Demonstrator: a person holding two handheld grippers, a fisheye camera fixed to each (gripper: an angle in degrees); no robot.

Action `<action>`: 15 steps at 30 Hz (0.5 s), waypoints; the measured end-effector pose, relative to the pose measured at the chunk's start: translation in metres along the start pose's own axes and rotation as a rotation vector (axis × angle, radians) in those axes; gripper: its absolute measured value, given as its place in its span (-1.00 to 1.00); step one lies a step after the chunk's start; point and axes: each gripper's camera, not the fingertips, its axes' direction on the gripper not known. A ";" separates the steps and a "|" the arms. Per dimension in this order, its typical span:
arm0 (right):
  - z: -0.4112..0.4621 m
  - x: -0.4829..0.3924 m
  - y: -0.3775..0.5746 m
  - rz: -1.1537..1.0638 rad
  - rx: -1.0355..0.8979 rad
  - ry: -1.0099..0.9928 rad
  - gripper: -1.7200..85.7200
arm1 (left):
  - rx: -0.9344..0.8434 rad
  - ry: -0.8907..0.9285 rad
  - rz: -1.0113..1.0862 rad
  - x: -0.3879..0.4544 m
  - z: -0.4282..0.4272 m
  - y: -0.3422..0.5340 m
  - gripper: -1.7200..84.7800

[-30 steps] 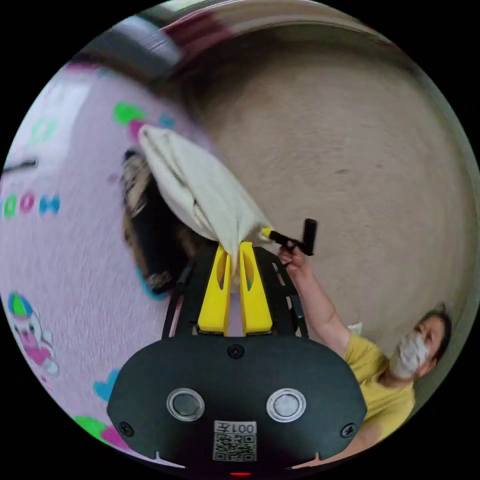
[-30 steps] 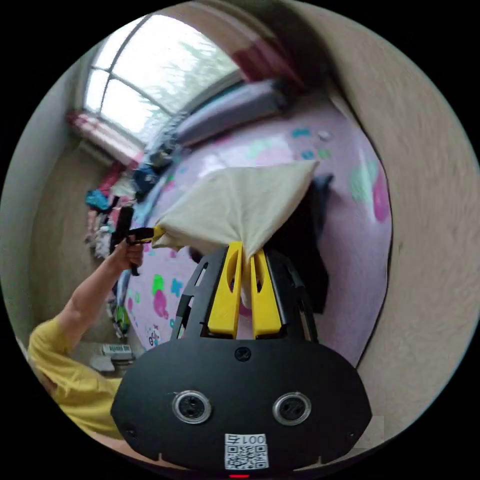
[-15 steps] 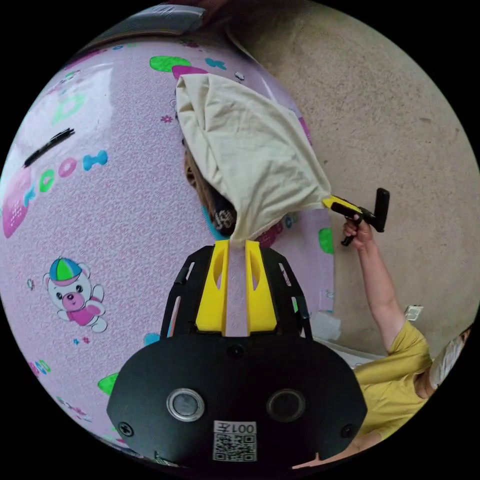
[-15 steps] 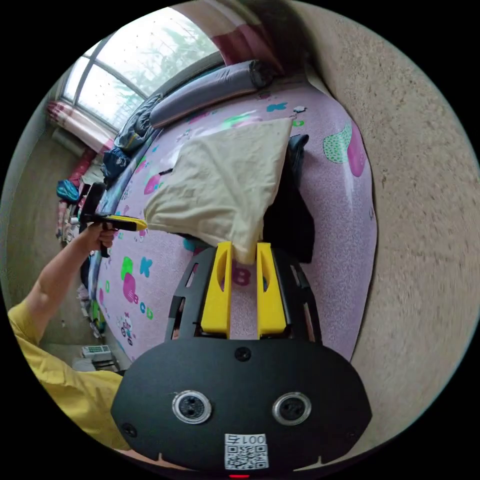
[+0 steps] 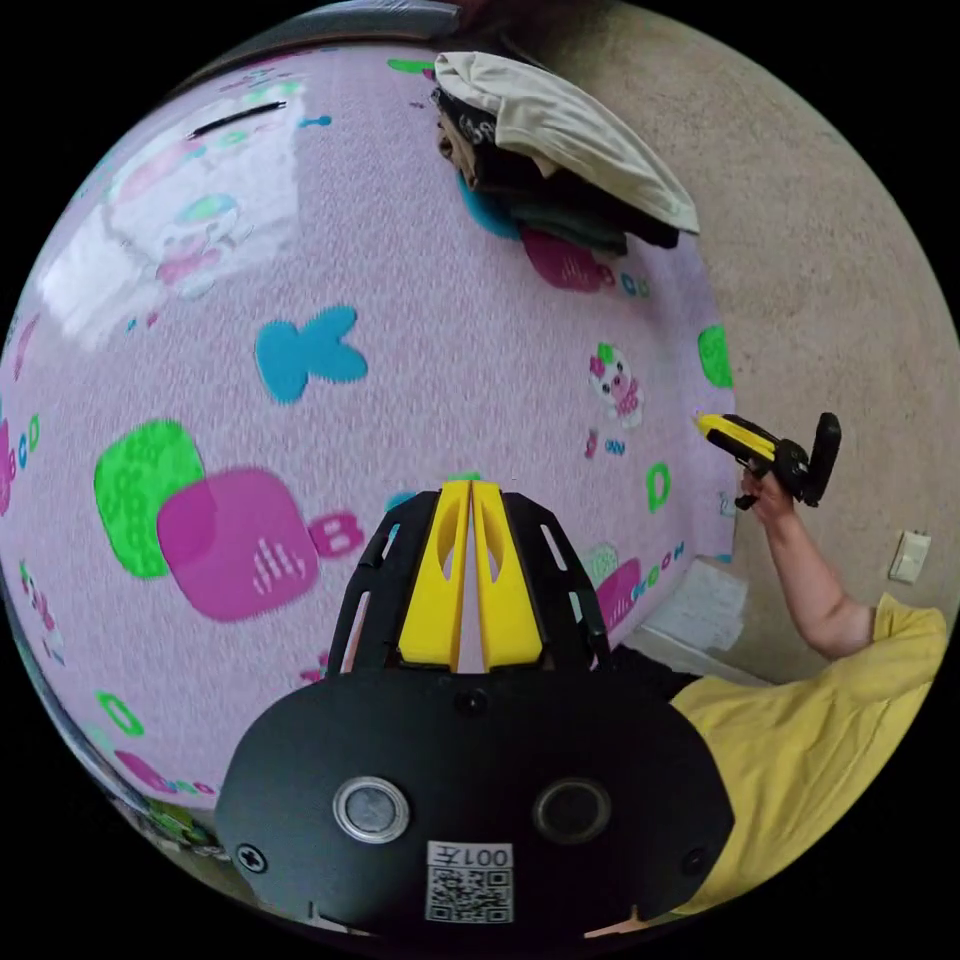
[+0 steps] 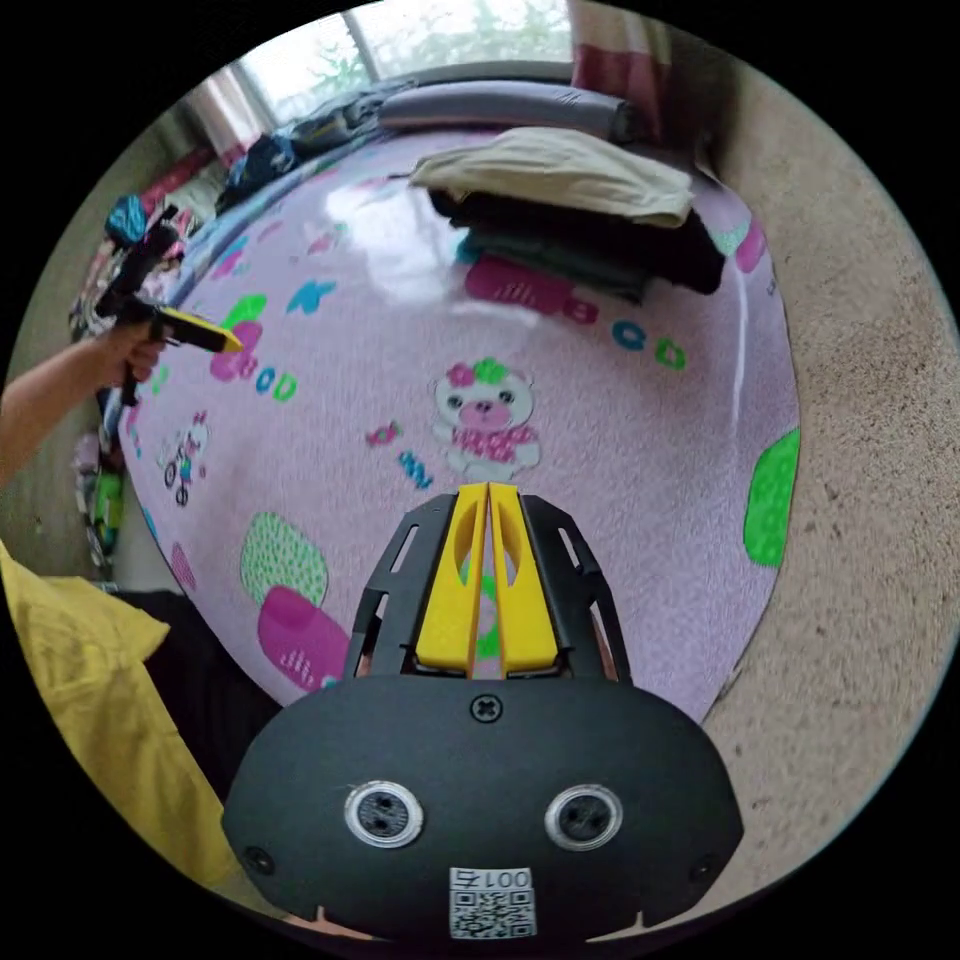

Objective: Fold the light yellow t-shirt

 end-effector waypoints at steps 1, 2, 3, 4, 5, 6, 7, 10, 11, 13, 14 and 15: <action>0.001 -0.022 0.007 -0.037 -0.023 0.017 -0.96 | -0.010 0.003 -0.010 0.008 0.008 0.033 -0.99; -0.002 -0.044 0.012 -0.089 -0.022 0.043 -0.96 | -0.007 0.003 -0.017 0.012 0.011 0.050 -0.99; -0.004 -0.055 0.014 -0.110 -0.013 0.063 -0.96 | 0.009 0.008 -0.032 0.020 0.015 0.085 -0.99; -0.010 -0.076 0.017 -0.146 0.015 0.110 -0.96 | 0.040 0.000 -0.046 0.029 0.016 0.118 -0.99; -0.018 -0.097 0.018 -0.184 0.054 0.157 -0.96 | 0.062 -0.014 -0.052 0.033 0.016 0.135 -0.99; -0.022 -0.106 0.018 -0.196 0.077 0.178 -0.96 | 0.109 -0.049 -0.063 0.042 0.014 0.169 -0.99; -0.031 -0.125 0.017 -0.220 0.126 0.210 -0.96 | 0.150 -0.083 -0.072 0.049 0.011 0.202 -0.99; -0.054 -0.168 0.011 -0.301 0.222 0.224 -0.95 | 0.256 -0.166 -0.120 0.058 0.004 0.283 -0.99; -0.064 -0.183 0.008 -0.324 0.248 0.220 -0.95 | 0.275 -0.178 -0.131 0.059 0.003 0.300 -0.99; -0.076 -0.206 0.005 -0.367 0.282 0.200 -0.95 | 0.356 -0.227 -0.187 0.056 -0.001 0.366 -0.99; -0.083 -0.222 0.004 -0.401 0.298 0.175 -0.95 | 0.372 -0.235 -0.201 0.053 -0.001 0.383 -0.99; -0.086 -0.231 0.004 -0.416 0.304 0.162 -0.95 | 0.404 -0.251 -0.234 0.047 0.001 0.416 -0.99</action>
